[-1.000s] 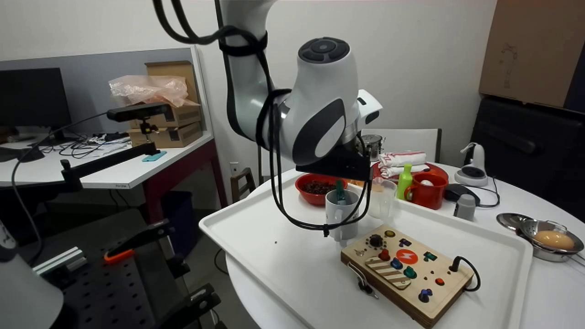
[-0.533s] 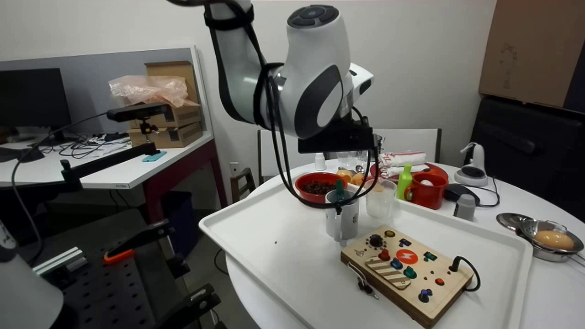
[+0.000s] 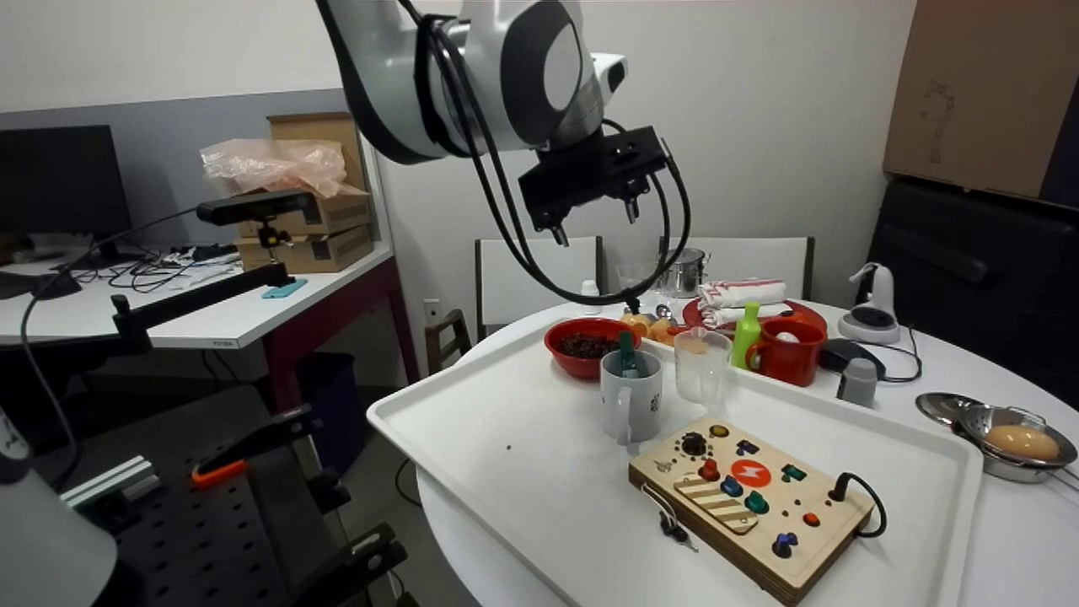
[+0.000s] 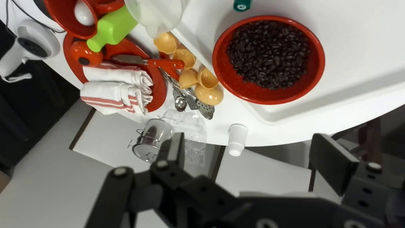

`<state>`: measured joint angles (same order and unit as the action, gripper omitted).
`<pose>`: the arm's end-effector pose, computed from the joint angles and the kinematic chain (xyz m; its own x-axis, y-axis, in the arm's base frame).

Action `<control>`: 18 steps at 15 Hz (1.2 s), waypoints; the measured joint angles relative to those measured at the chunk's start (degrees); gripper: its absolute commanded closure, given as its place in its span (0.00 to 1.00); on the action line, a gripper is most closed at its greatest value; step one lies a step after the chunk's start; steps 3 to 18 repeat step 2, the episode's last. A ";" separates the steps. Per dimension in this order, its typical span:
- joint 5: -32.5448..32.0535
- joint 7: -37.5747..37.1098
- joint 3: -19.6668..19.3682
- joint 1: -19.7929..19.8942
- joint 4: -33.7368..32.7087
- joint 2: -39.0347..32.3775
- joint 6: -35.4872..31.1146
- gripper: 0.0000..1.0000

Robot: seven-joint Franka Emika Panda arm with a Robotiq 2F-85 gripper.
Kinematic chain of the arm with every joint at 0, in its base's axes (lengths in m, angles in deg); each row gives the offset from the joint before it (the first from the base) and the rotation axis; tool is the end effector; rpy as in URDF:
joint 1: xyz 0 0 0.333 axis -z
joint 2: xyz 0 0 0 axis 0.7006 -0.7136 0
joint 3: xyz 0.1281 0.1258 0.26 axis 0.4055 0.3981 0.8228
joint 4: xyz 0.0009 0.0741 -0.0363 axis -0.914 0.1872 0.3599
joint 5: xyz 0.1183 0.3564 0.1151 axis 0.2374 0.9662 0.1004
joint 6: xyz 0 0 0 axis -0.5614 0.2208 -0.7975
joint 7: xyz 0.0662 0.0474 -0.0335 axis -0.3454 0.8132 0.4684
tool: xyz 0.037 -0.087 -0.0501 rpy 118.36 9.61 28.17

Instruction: Pick the marker and put it in the cup

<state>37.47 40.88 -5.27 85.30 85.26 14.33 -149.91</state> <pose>0.5107 0.0069 0.2509 0.4530 0.7442 0.4908 0.7034 -0.6366 0.3161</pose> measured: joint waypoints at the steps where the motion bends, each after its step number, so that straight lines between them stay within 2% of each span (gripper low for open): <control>1: -0.70 0.00 1.45 0.40 0.61 1.18 1.64 0.00; 18: -0.64 -0.20 2.10 0.45 0.89 1.59 1.94 0.00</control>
